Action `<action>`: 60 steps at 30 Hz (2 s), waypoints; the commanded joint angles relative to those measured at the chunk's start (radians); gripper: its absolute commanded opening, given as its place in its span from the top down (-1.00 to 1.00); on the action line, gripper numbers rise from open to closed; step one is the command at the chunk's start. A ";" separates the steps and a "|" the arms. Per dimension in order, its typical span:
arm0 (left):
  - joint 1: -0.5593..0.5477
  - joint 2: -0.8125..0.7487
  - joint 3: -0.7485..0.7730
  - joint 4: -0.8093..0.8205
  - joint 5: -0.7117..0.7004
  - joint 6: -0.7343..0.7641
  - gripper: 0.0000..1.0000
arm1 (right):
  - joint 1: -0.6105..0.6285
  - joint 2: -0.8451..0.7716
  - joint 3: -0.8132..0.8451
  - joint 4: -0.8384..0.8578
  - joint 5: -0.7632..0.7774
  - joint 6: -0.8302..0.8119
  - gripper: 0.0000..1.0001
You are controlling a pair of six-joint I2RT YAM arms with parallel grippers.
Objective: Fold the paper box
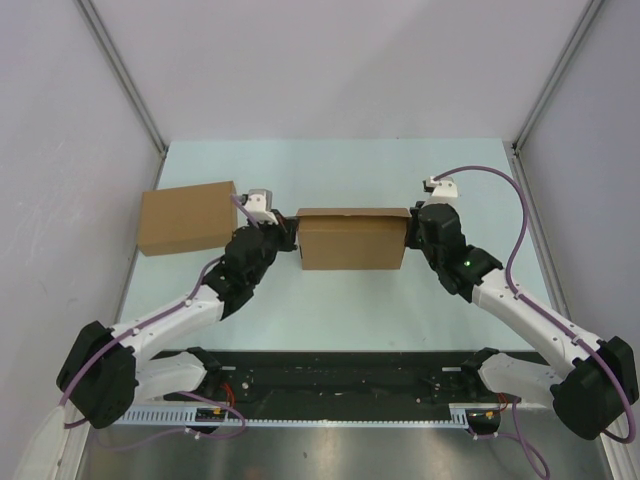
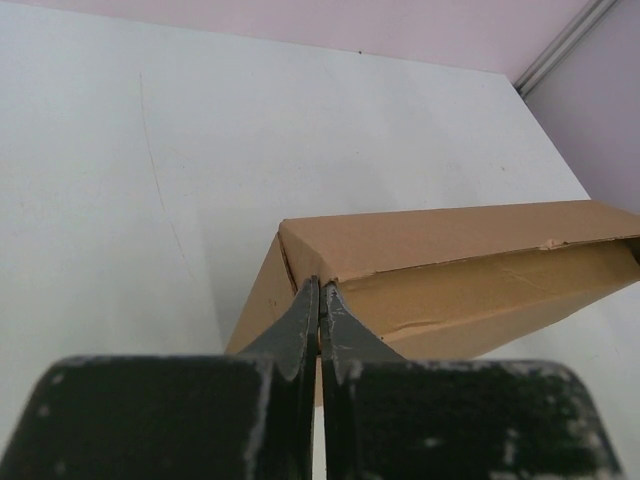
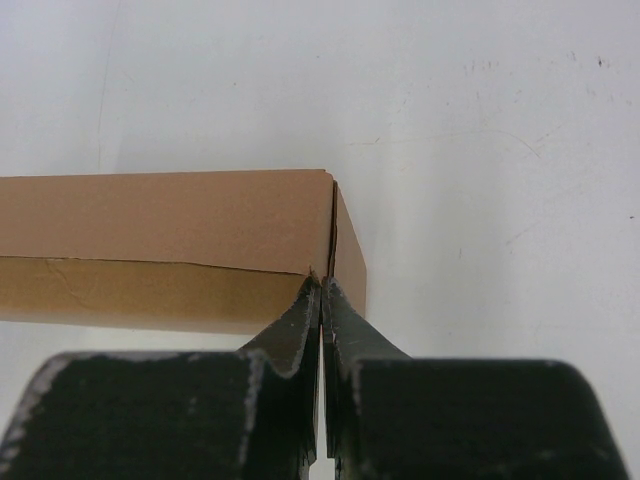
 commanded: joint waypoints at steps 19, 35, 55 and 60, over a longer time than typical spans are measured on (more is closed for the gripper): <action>-0.032 0.049 -0.107 -0.050 -0.130 -0.087 0.99 | 0.017 0.019 -0.034 -0.129 -0.015 0.008 1.00; -0.035 0.033 -0.075 -0.095 -0.162 -0.072 0.99 | 0.016 -0.084 -0.060 -0.134 -0.010 0.014 0.39; -0.035 0.042 -0.035 -0.144 -0.164 -0.084 0.99 | 0.037 -0.115 0.017 -0.095 0.019 -0.003 0.40; -0.035 0.042 -0.032 -0.148 -0.162 -0.087 0.99 | 0.036 -0.124 0.021 -0.068 0.019 -0.012 0.40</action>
